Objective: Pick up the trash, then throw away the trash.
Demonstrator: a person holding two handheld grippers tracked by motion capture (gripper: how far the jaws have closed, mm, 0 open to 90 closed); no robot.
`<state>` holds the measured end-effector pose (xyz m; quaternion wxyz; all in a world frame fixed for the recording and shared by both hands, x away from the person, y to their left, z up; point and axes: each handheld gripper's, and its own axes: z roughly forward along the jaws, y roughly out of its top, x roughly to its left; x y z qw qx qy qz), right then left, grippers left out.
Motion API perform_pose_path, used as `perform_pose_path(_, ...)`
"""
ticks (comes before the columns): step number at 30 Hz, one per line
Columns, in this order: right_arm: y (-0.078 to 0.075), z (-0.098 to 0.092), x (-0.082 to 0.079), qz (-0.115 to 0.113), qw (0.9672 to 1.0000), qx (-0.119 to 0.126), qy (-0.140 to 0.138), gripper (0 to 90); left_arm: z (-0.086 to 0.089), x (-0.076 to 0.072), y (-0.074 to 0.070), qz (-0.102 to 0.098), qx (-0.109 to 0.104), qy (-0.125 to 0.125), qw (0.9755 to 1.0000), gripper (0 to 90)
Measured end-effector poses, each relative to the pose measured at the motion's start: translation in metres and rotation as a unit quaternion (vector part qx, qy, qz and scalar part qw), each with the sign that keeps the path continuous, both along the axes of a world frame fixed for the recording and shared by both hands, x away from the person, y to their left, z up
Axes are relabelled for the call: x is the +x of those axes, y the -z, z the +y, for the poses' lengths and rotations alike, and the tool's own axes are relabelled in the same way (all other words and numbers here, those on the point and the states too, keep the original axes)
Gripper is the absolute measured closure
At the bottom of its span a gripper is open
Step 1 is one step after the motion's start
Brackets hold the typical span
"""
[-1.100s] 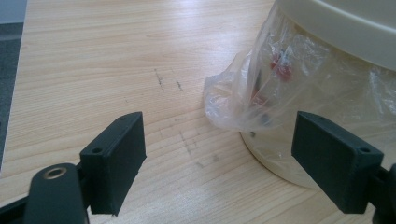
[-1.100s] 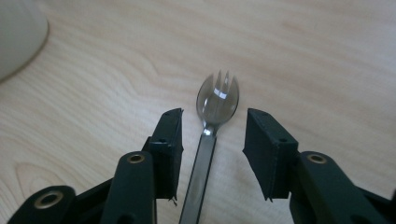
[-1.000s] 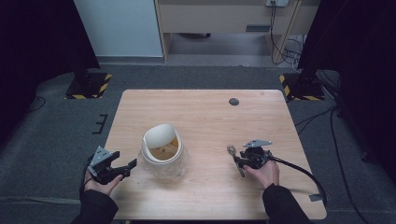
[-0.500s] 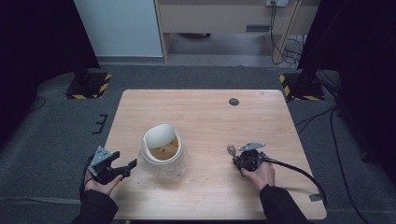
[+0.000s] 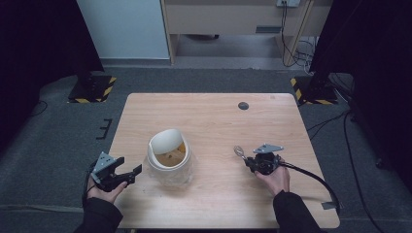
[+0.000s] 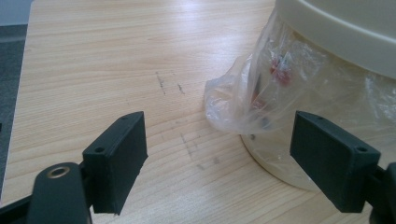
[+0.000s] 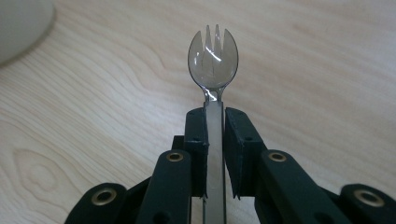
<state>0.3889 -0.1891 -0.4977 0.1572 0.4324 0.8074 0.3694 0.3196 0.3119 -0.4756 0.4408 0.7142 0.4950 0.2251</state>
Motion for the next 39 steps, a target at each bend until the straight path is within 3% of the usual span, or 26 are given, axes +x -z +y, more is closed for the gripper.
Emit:
perform_pose_path(7, -0.018, -0.007, -0.005, -0.035, 0.9981, 0.050, -0.002, 79.9, 0.000, -0.001, -0.003, -0.011, -0.009, 0.000, 0.9999, 18.9)
perform_pose_path(10, -0.030, -0.013, -0.010, -0.057, 0.9955, 0.076, 0.001, 79.9, 0.000, -0.002, -0.006, -0.021, -0.008, -0.002, 0.9997, 19.0)
perform_pose_path(15, -0.041, -0.021, -0.016, -0.077, 0.9921, 0.099, 0.000, 80.0, 0.002, -0.004, -0.010, -0.037, -0.016, -0.006, 0.9992, 19.2)
perform_pose_path(27, -0.059, -0.034, -0.026, -0.116, 0.9857, 0.122, 0.002, 80.0, 0.000, -0.009, -0.020, -0.060, -0.031, -0.011, 0.9977, 20.1)
perform_pose_path(29, -0.063, -0.034, -0.027, -0.122, 0.9861, 0.113, 0.000, 79.9, 0.000, -0.010, -0.024, -0.069, -0.036, -0.012, 0.9969, 20.1)
perform_pose_path(31, -0.066, -0.034, -0.028, -0.129, 0.9835, 0.127, -0.001, 79.9, 0.000, -0.012, -0.029, -0.077, -0.040, -0.015, 0.9961, 20.2)
perform_pose_path(39, -0.073, -0.035, -0.032, -0.144, 0.9797, 0.139, -0.006, 79.9, -0.006, -0.023, -0.050, -0.122, -0.060, -0.011, 0.9907, 22.1)
